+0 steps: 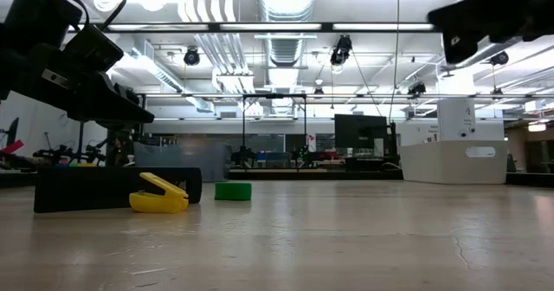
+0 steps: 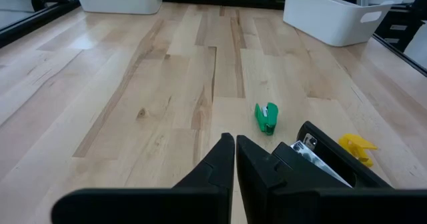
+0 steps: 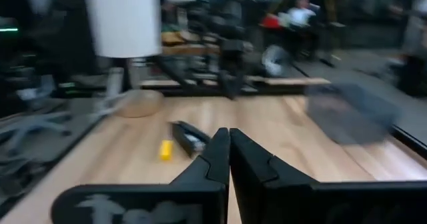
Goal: Pick and place Stapler, Stapler remover, tape
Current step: Put the large black stapler into the black bin
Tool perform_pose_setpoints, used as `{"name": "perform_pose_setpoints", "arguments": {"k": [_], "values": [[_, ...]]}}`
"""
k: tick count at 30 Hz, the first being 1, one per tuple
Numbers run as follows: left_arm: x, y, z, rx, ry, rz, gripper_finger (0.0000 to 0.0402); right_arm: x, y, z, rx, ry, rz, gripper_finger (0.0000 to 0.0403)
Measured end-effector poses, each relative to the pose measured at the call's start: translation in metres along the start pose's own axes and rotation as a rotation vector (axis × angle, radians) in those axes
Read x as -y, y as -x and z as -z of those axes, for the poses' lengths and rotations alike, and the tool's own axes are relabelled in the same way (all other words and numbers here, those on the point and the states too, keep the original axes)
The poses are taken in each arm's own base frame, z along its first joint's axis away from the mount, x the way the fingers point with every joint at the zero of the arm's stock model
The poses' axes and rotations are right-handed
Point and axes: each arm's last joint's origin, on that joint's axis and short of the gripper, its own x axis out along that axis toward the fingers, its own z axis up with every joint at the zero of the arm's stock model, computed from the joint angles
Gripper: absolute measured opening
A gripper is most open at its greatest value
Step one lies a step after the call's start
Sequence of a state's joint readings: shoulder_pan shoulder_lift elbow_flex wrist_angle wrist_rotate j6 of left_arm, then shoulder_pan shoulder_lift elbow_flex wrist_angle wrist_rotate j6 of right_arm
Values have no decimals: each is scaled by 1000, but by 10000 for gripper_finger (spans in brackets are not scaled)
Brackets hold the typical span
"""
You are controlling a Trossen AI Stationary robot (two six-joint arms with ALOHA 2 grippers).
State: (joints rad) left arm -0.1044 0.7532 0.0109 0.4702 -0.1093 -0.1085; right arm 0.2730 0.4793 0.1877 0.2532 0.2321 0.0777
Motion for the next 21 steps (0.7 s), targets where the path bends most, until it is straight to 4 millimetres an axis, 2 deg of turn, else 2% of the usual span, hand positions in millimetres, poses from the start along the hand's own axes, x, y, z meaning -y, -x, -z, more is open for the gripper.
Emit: {"name": "perform_pose_setpoints", "arguments": {"k": [3, 7, 11, 17, 21], "values": [[0, 0, 0, 0, 0, 0, 21, -1, 7, -1, 11, 29, -78, 8], [0, 0, 0, 0, 0, 0, 19, 1, 16, -3, 3, 32, -84, 8], [0, 0, 0, 0, 0, 0, 19, 3, 26, -14, 0, 24, -73, 8], [0, 0, 0, 0, 0, 0, 20, 6, 40, -23, 69, 21, -79, 8], [0, 0, 0, 0, 0, 0, 18, 8, 47, -15, 3, 41, -80, 8]]}}
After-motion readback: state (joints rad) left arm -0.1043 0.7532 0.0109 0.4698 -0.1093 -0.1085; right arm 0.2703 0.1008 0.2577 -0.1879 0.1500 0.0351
